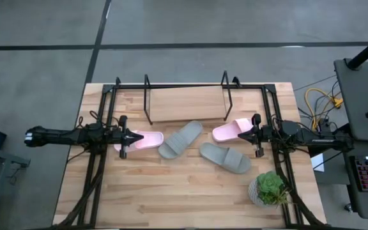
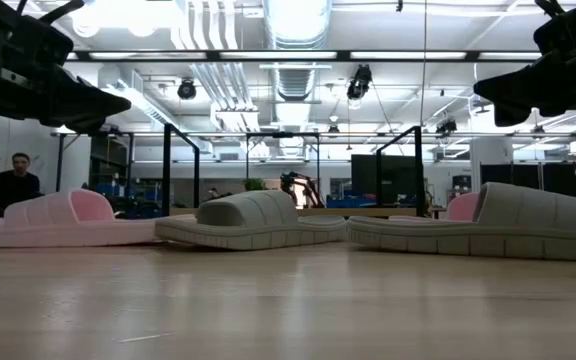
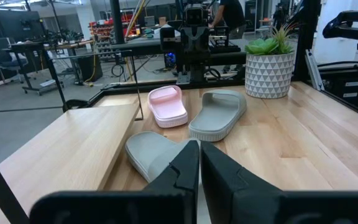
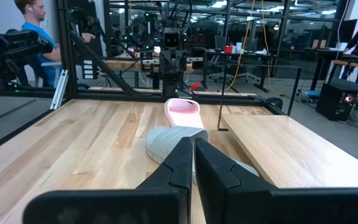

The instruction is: Pick and place slides into the shelf

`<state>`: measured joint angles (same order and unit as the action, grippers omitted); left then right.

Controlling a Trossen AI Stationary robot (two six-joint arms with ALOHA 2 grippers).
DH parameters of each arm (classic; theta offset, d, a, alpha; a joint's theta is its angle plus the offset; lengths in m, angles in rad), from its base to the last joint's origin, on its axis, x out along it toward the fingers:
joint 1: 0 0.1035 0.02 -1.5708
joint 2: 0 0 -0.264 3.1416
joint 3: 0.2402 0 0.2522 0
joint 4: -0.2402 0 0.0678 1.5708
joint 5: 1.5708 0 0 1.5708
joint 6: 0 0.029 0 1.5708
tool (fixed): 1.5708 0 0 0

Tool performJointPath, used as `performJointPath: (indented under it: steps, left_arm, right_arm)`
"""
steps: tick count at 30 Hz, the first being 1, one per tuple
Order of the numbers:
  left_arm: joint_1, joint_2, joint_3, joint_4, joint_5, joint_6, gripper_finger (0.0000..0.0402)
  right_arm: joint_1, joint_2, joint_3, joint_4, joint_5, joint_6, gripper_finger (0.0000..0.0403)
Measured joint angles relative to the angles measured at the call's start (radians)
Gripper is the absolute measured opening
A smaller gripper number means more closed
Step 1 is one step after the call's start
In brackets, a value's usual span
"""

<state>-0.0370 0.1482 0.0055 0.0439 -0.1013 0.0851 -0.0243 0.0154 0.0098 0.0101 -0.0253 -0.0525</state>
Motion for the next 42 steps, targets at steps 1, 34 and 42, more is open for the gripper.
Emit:
performJointPath:
  steps: [1, 34, 42]
  left_arm:
    - [0.000, 0.000, 0.000, 0.000, 0.000, 0.000, 0.0000]
    - [0.000, 0.000, 0.000, 0.011, -0.036, 0.342, 0.0000]
    - [0.000, 0.000, 0.000, 0.066, -0.028, 0.306, 0.0000]
  right_arm:
    - [0.000, 0.000, 0.000, 0.000, 0.000, 0.000, 0.0009]
    - [0.000, 0.000, 0.000, 0.016, 0.000, 0.000, 0.0009]
    - [0.000, 0.000, 0.000, 0.090, 0.000, -0.008, 0.0009]
